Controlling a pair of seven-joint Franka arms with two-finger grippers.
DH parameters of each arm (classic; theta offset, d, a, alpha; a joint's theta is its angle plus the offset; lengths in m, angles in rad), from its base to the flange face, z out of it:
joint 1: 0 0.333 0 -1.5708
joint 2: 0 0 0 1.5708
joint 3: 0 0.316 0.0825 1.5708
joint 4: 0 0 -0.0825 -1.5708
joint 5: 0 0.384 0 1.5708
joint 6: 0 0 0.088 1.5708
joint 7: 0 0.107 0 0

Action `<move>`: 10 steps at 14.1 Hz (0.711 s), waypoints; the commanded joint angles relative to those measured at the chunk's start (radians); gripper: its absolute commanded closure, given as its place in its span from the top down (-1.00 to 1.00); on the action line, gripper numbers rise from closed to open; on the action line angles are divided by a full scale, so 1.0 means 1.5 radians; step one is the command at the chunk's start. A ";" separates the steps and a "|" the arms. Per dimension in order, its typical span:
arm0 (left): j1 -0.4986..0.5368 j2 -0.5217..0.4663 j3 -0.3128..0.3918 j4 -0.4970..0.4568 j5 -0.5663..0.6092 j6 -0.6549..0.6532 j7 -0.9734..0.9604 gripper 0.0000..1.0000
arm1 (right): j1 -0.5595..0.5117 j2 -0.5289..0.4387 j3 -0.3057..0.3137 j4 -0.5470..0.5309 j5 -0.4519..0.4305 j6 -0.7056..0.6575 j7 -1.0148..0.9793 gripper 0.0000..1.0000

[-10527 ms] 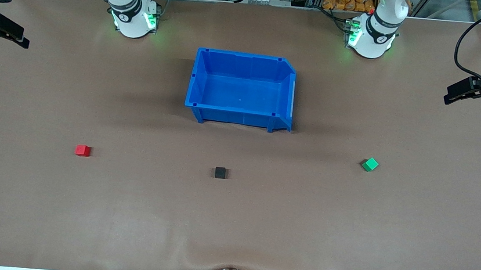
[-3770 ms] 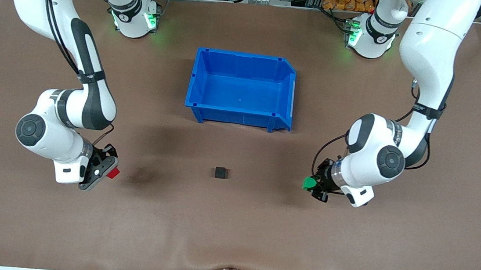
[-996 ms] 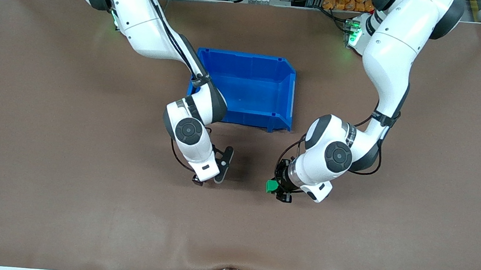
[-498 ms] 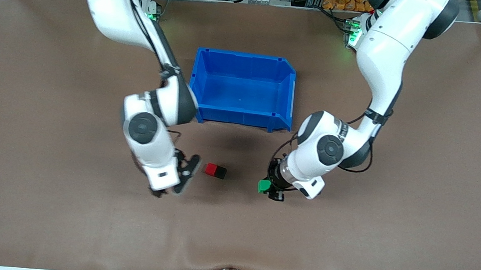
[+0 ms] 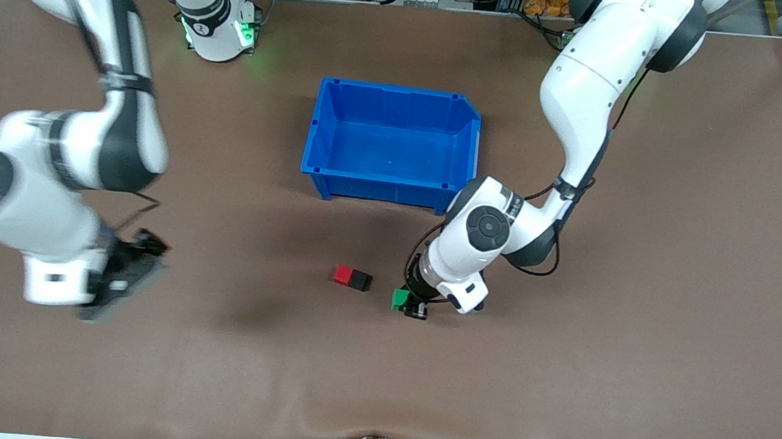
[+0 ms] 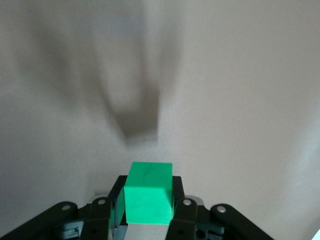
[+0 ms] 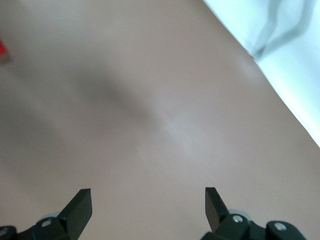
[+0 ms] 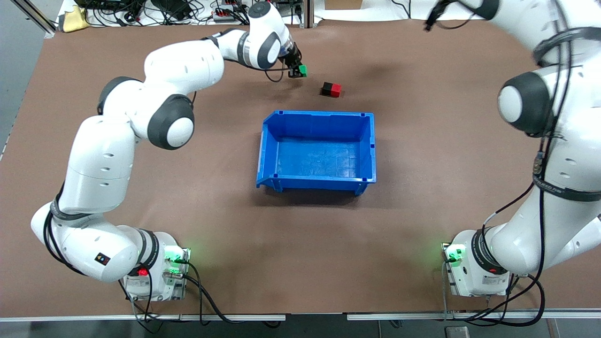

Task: Attach green and red cubes to black cube
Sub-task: 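Set the red cube against the black cube and open the right gripper, then retract the right arm while the left gripper carries green toward black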

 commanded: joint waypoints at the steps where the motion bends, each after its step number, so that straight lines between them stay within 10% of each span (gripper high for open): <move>1: -0.025 0.041 0.013 0.050 -0.009 0.009 -0.009 -1.00 | -0.068 -0.079 0.017 -0.075 0.006 -0.006 0.023 1.00; 6: -0.053 0.043 0.029 0.051 -0.009 -0.027 -0.011 -1.00 | -0.100 -0.206 0.027 -0.199 0.004 -0.011 0.172 1.00; 10: -0.054 0.047 0.031 0.052 -0.009 -0.026 -0.010 -1.00 | -0.170 -0.277 0.125 -0.241 -0.018 -0.077 0.337 1.00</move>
